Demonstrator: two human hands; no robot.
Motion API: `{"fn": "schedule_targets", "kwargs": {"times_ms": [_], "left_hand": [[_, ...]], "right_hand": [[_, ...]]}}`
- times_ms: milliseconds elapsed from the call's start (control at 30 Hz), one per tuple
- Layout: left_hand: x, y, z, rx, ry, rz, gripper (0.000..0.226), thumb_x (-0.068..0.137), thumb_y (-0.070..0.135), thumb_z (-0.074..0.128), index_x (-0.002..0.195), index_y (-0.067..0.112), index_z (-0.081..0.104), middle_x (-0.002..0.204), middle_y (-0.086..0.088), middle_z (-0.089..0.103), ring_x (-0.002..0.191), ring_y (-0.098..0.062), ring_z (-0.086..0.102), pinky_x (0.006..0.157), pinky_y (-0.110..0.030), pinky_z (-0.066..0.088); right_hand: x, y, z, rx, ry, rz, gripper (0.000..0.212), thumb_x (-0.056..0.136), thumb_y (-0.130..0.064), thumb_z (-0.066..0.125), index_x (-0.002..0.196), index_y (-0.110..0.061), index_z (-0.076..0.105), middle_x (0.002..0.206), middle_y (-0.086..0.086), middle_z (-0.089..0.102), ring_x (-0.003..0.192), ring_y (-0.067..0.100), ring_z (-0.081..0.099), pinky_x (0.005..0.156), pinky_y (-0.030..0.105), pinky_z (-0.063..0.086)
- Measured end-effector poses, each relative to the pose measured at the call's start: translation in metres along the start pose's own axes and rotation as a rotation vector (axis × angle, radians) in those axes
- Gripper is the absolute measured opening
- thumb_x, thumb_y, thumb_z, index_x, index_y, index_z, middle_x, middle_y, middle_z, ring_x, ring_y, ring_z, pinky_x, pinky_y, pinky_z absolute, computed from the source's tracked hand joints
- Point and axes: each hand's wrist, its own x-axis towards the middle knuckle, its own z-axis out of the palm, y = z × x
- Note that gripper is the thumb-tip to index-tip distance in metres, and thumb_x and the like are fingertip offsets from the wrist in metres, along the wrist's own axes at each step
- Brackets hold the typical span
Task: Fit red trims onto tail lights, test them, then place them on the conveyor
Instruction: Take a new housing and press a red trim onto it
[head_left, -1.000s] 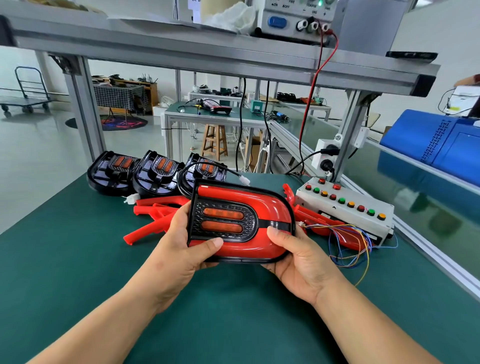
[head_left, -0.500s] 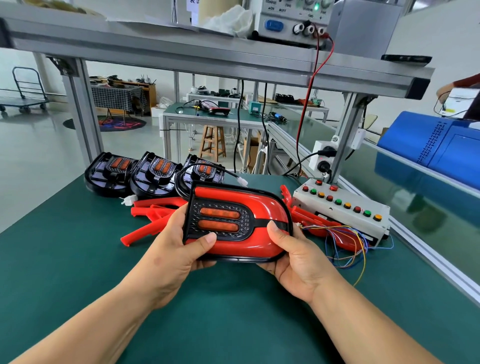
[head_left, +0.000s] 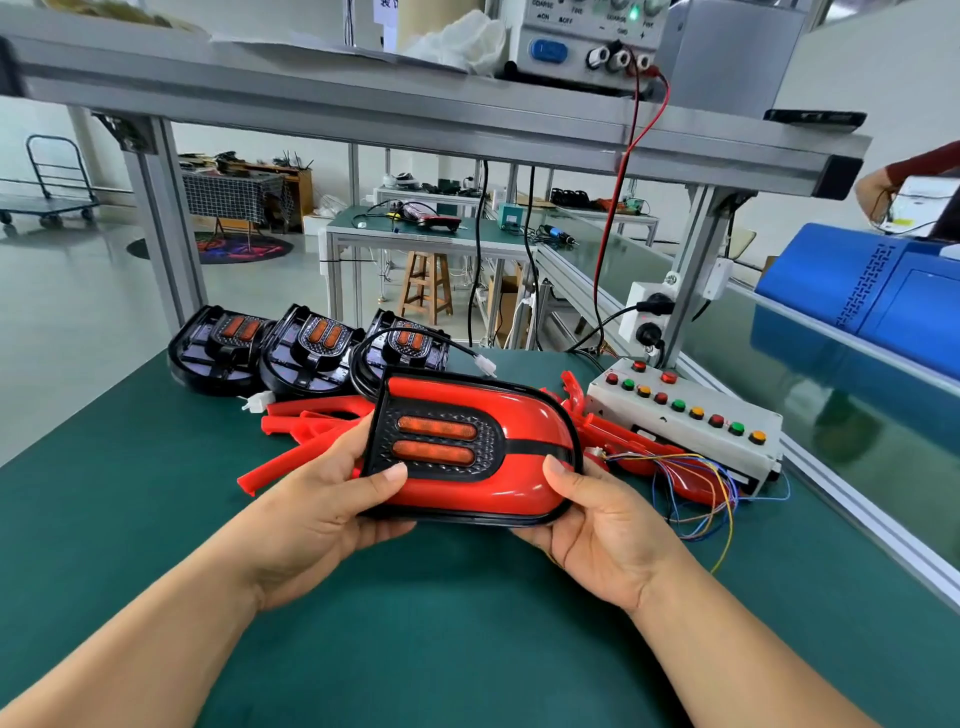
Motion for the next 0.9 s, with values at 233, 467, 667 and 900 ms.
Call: {"fn": "schedule_targets", "kwargs": {"times_ms": [233, 467, 667, 900], "left_hand": [[-0.004, 0.002, -0.004, 0.108, 0.088, -0.030, 0.037, 0.084, 0.025, 0.062, 0.120, 0.028, 0.069, 0.121, -0.001, 0.070, 0.109, -0.017, 0.068, 0.086, -0.029, 0.057], [-0.002, -0.005, -0.007, 0.096, 0.063, 0.003, 0.030, 0.084, 0.020, 0.059, 0.110, 0.021, 0.074, 0.117, -0.004, 0.072, 0.108, -0.020, 0.069, 0.085, -0.025, 0.057], [0.002, -0.003, -0.006, 0.083, 0.082, 0.098, 0.029, 0.085, 0.018, 0.058, 0.108, 0.017, 0.074, 0.113, -0.009, 0.073, 0.104, -0.025, 0.070, 0.080, -0.039, 0.060], [0.006, -0.005, -0.006, 0.083, 0.156, 0.075, 0.035, 0.084, 0.019, 0.059, 0.113, 0.004, 0.070, 0.112, -0.014, 0.073, 0.103, -0.033, 0.069, 0.081, -0.044, 0.060]], "right_hand": [[-0.001, 0.001, 0.001, 0.052, -0.011, -0.058, 0.026, 0.074, -0.005, 0.062, 0.096, -0.009, 0.075, 0.109, 0.020, 0.072, 0.093, 0.032, 0.072, 0.076, 0.049, 0.060], [-0.002, 0.002, 0.003, -0.016, -0.032, -0.075, 0.037, 0.074, -0.003, 0.064, 0.110, -0.010, 0.065, 0.113, 0.020, 0.070, 0.096, 0.033, 0.071, 0.087, 0.051, 0.055], [-0.001, 0.001, 0.003, 0.001, -0.025, -0.111, 0.043, 0.070, -0.003, 0.066, 0.113, -0.011, 0.064, 0.113, 0.020, 0.070, 0.097, 0.034, 0.071, 0.080, 0.049, 0.059], [-0.001, 0.000, 0.007, 0.003, 0.032, -0.112, 0.037, 0.071, -0.006, 0.066, 0.108, -0.012, 0.067, 0.106, 0.018, 0.073, 0.088, 0.032, 0.073, 0.066, 0.044, 0.061]]}}
